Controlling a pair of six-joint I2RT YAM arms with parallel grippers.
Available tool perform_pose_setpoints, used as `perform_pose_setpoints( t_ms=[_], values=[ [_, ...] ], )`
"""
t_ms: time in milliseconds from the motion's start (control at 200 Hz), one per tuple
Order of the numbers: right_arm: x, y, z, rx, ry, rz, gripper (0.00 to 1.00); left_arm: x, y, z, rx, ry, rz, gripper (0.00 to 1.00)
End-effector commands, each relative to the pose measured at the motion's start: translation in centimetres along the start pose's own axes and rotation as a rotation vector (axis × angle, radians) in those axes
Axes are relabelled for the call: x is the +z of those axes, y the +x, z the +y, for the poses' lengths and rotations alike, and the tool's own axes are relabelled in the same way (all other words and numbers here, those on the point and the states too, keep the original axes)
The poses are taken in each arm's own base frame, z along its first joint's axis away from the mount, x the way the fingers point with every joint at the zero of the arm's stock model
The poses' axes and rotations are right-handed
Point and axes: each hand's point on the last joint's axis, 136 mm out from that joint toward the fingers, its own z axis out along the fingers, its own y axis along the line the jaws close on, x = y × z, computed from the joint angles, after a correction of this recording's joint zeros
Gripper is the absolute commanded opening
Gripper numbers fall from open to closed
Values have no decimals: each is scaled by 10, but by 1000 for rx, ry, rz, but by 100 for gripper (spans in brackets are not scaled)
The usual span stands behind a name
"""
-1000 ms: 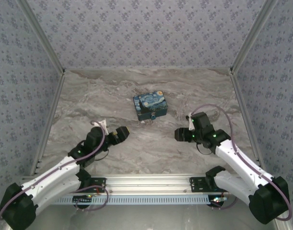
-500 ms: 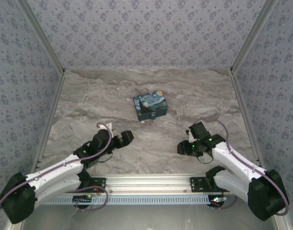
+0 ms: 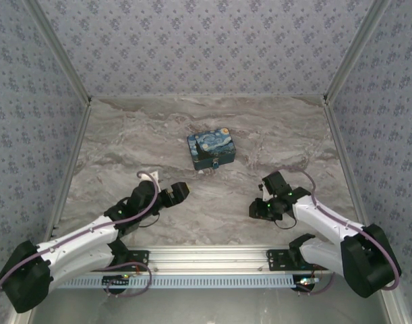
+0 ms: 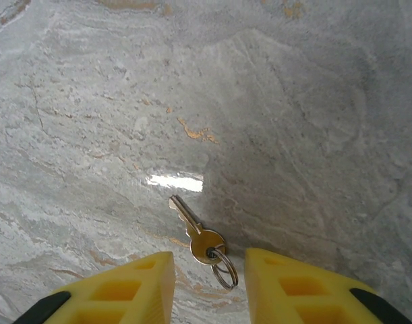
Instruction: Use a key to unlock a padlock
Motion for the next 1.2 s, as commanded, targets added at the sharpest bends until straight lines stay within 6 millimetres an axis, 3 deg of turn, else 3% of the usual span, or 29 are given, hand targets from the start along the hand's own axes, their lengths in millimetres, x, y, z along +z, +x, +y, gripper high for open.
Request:
perform_pose_setpoints(
  t_ms=[0,475,904,1194],
  values=[
    [2,3,1,6,-4,23,33,-6,-14,-18,-5,29,-40,96],
    [12,9,-3,9,37,77,26,-17,-20,-19,-6,30,-65,97],
    [19,10,0,-26,114,121,23,-19,-20,-14,-3,14,-69,98],
    [30,11,7,-52,137,154,17,-24,-21,-10,1,2,-84,99]
  ],
)
